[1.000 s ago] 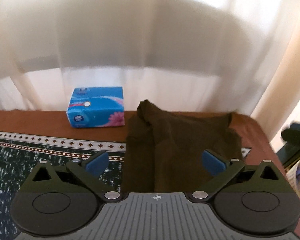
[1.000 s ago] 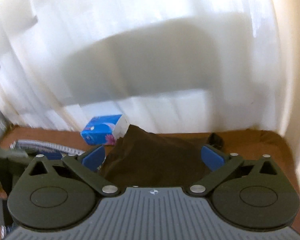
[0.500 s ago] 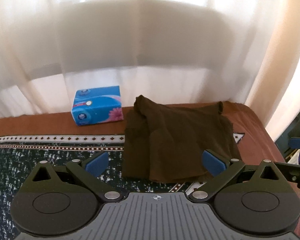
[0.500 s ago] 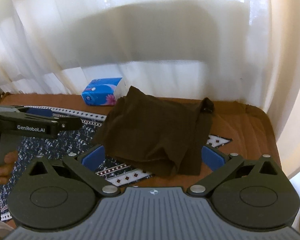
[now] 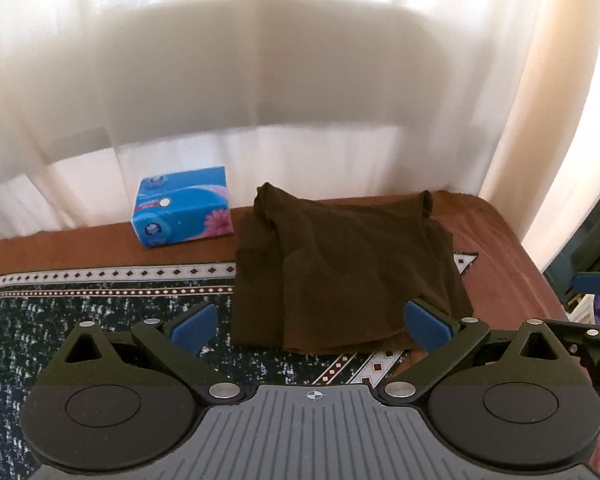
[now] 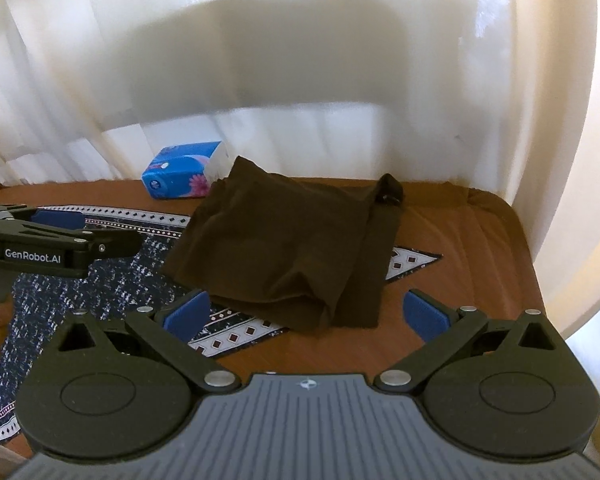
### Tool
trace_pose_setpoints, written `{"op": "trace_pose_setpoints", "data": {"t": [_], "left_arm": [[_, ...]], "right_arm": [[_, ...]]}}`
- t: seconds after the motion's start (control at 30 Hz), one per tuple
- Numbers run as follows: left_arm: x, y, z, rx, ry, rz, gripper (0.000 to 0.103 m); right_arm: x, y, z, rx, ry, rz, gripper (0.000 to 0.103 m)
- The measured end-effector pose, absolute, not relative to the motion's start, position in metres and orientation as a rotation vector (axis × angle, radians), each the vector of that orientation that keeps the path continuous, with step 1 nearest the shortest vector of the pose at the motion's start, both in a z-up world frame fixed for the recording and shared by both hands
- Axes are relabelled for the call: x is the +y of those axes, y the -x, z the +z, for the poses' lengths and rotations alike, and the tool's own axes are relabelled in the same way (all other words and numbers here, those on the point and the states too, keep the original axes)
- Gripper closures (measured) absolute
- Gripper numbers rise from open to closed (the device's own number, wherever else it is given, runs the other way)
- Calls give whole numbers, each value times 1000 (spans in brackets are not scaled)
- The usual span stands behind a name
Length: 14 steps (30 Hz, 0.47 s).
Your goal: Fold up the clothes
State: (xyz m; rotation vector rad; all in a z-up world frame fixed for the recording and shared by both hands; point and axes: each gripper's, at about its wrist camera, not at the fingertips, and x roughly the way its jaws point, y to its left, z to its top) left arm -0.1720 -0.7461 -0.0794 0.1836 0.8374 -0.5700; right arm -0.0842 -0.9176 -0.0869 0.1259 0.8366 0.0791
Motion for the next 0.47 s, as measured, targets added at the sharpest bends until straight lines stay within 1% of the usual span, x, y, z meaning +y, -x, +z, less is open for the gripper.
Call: {"op": "trace_pose_setpoints", "data": {"t": [0.47], "left_arm": [[-747, 176, -80, 823, -210, -588, 0]], "right_arm": [[-916, 83, -89, 851, -120, 89, 1]]}}
